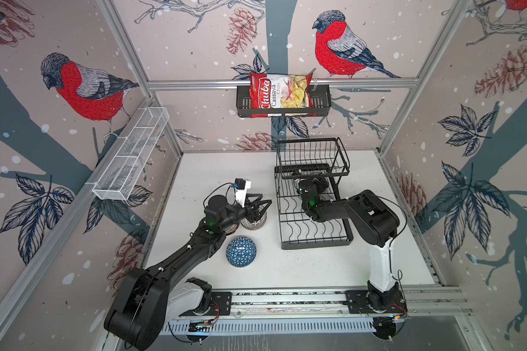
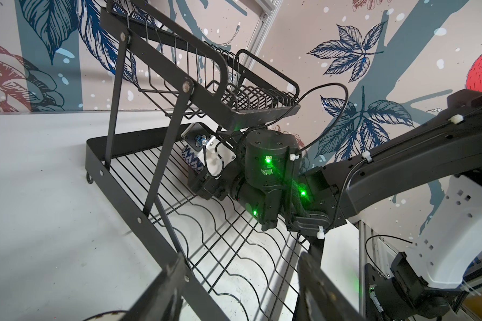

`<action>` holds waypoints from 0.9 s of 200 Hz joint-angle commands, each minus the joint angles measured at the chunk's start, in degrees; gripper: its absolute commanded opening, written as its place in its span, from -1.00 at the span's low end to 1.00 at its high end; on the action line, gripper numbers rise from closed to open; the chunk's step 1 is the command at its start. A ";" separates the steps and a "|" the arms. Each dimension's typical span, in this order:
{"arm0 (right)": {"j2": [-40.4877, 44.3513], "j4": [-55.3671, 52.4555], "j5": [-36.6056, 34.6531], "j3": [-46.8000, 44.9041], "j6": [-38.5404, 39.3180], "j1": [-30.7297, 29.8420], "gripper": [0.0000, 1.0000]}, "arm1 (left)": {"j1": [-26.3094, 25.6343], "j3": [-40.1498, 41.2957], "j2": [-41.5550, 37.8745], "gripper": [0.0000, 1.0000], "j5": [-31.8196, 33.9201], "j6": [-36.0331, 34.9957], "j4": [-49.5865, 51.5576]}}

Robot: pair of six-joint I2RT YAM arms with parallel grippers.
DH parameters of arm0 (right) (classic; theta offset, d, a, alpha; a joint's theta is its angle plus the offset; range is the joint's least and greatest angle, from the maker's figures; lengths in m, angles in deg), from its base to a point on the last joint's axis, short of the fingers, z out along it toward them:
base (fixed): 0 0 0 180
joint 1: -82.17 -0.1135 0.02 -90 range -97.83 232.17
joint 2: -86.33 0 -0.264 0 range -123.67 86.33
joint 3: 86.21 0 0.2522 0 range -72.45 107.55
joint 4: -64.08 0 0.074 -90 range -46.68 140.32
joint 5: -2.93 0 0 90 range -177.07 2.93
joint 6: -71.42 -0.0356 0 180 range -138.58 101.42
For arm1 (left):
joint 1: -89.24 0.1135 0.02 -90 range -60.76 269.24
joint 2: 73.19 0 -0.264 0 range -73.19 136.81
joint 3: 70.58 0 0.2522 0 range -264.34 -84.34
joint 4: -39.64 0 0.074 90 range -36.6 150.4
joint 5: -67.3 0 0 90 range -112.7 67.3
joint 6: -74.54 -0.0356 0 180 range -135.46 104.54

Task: Load bowls into a dish rack
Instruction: Place the bowl in the dish rack.

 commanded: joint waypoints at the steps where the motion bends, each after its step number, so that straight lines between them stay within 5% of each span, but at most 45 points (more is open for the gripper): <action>1: -1.14 -3.81 1.61 0.34 -2.38 0.12 0.99 | 0.05 -0.05 0.06 0.28 0.29 -0.57 -0.27; 180: 0.15 -5.18 6.29 1.68 -7.03 -0.69 0.99 | 0.13 -0.23 -0.77 0.28 0.93 -1.63 2.18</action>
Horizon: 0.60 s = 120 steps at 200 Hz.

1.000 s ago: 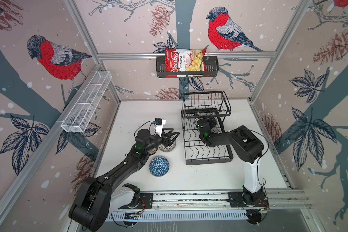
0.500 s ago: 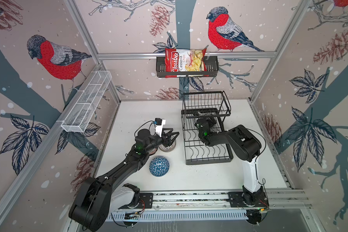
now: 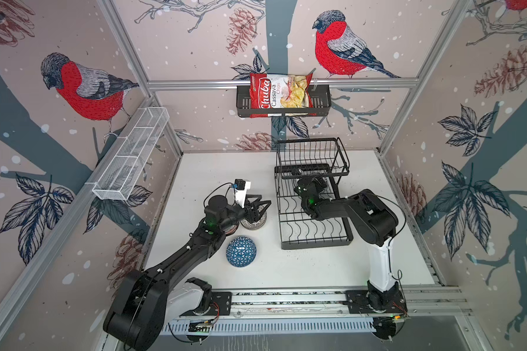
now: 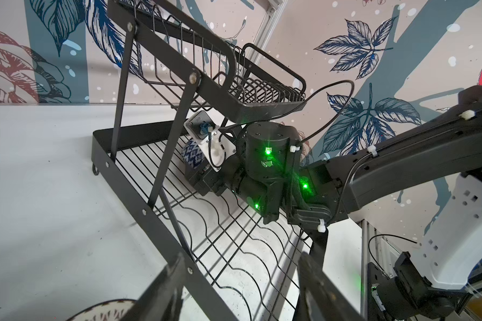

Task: Load bowls into a dish rack
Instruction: Place the bowl in the dish rack.

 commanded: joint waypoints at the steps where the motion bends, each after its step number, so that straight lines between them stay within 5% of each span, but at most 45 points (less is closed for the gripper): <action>1: 0.44 -2.20 2.83 -0.03 -1.34 -0.38 0.99 | 0.13 -0.25 -0.04 0.28 0.05 -1.32 -0.63; 120: 5.25 4.82 -1.79 -4.78 2.87 -4.38 0.99 | 0.13 0.08 -0.48 0.28 0.74 -1.24 -0.74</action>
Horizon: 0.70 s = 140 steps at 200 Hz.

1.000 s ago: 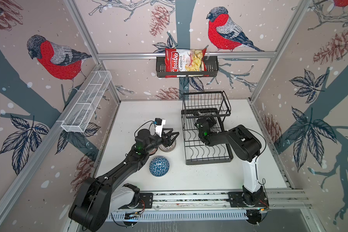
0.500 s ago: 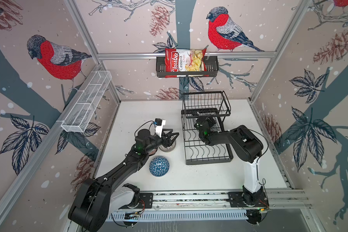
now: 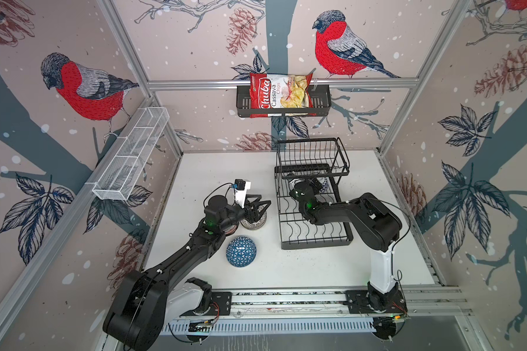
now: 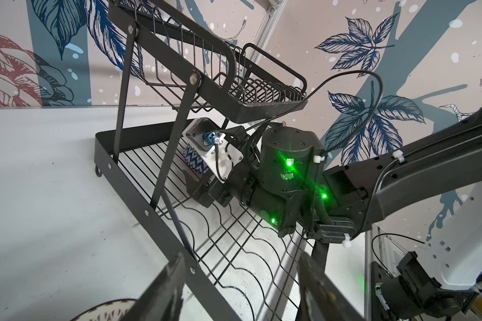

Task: Load bowls into a dish rack
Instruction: Place the bowl in the dish rack.

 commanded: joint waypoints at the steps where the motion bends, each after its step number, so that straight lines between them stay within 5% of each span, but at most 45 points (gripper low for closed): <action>1: 1.26 3.16 -2.38 -1.23 0.67 -0.65 0.99 | 0.09 0.08 -0.23 0.28 0.51 -0.28 -0.80; 140: 10.52 4.58 -8.85 -12.23 -5.82 -5.42 0.99 | 0.09 1.67 -1.35 0.28 4.27 2.35 -3.09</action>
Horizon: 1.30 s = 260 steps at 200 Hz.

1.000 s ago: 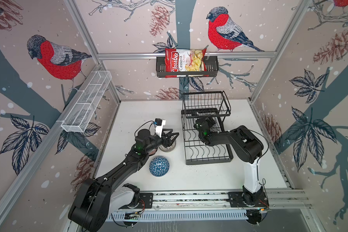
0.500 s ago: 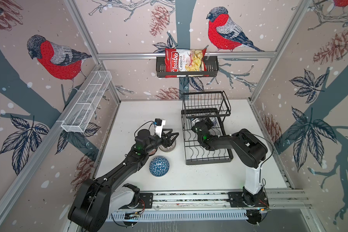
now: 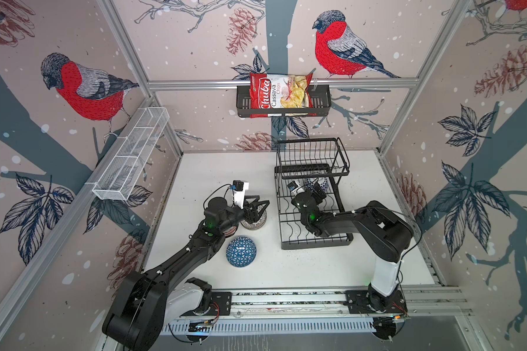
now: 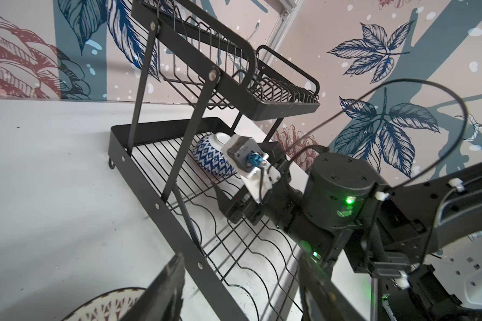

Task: Load bowls into a dish rack
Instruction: Place the bowl in the dish rack, then pick up the bowl from the bottom-center of the table.

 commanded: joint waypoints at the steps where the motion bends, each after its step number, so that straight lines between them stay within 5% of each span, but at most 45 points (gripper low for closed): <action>1: 2.63 2.96 -2.75 -1.79 -3.73 -0.62 0.99 | 0.07 0.25 -0.70 0.28 1.46 0.85 -2.50; 83: 15.67 -6.11 -2.50 -6.82 -14.76 -2.79 0.99 | 0.07 0.25 -1.76 0.28 6.53 2.81 -1.19; 147: 27.81 -25.04 11.39 -6.28 -33.12 -4.05 0.99 | 0.06 -3.09 -4.44 0.27 14.15 3.91 10.04; 260: 43.59 -39.00 27.21 -6.74 -45.41 -5.21 0.99 | 0.04 -6.08 -8.37 0.27 20.68 7.93 26.87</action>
